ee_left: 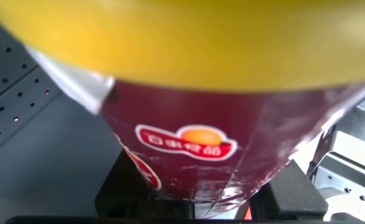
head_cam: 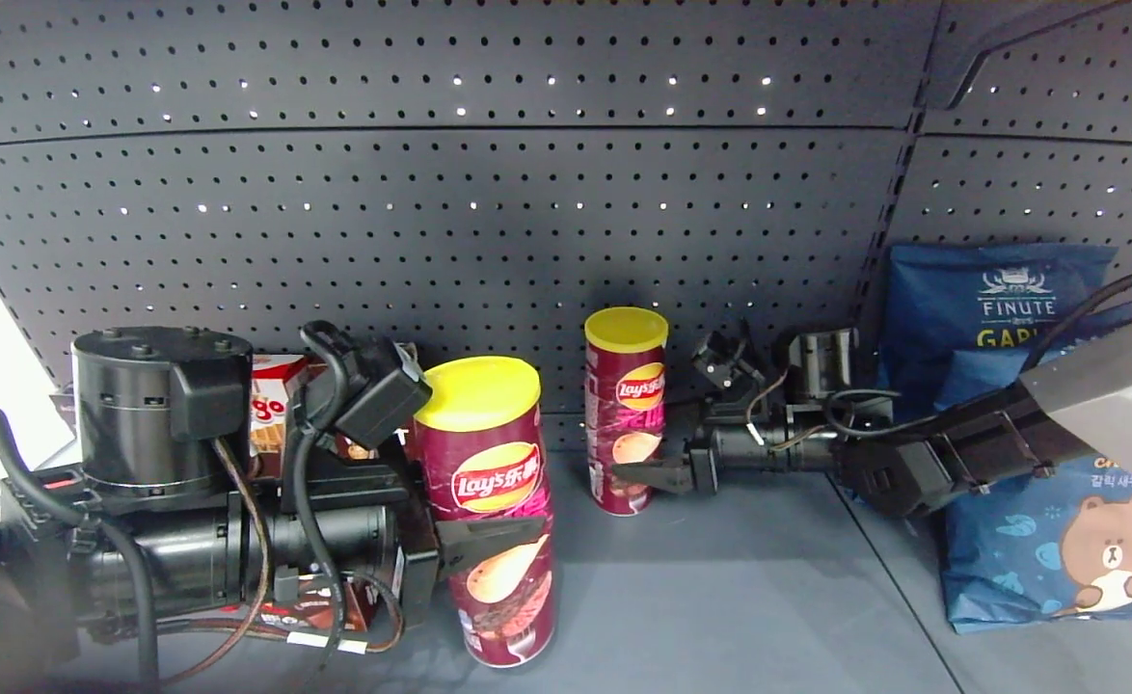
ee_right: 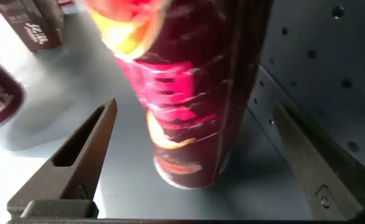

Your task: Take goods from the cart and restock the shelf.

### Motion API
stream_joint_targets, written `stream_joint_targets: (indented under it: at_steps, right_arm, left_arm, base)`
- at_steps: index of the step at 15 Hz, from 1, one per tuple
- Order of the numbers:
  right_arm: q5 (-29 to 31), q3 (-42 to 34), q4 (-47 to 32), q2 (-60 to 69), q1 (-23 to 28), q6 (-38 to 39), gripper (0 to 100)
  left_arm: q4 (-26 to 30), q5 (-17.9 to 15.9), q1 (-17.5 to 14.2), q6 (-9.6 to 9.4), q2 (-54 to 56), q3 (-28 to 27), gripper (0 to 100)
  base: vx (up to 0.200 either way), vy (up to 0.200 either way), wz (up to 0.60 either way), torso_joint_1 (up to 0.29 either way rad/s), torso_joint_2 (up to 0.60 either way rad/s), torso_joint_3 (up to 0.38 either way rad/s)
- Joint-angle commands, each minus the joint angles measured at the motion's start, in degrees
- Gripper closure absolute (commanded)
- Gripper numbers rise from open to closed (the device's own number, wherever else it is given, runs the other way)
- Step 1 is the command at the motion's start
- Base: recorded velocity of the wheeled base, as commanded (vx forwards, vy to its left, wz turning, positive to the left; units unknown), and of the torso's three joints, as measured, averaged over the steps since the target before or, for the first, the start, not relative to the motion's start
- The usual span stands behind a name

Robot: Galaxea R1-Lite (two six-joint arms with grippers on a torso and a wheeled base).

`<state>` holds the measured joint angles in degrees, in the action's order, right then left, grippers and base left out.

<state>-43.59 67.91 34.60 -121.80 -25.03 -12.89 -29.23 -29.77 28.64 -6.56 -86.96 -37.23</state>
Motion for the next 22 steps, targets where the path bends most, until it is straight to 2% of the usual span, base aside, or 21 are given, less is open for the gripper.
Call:
stream_joint_targets:
  at_steps: [1,9,10,18,22]
  right_arm:
    - [0.0,0.64,0.47,-1.6,-0.2,0.05,0]
    - [0.0,3.54,0.47,-4.06,-0.64,0.05,0]
    - [-0.35,3.72,0.56,-4.59,-0.81,-0.03,100]
    - [-0.53,2.05,2.58,-2.31,-2.83,0.23,100]
    - [4.39,-2.96,6.1,1.91,-4.33,0.84,100]
  left_arm:
    - [-0.03,-0.03,-0.07,0.05,0.03,-0.12,100]
    - [-0.03,0.06,-0.07,0.05,0.03,0.05,100]
    - [-0.03,0.06,-0.07,0.14,0.03,0.05,100]
    - [-0.03,0.15,-0.42,0.14,0.12,0.23,100]
    - [-0.03,0.15,-0.33,0.14,0.12,0.05,100]
  base:
    - [0.0,0.0,0.0,0.0,0.0,0.0]
    - [0.0,0.0,0.0,0.0,0.0,0.0]
    - [0.0,0.0,0.0,0.0,0.0,0.0]
    - [0.0,0.0,0.0,0.0,0.0,0.0]
    - [0.0,0.0,0.0,0.0,0.0,0.0]
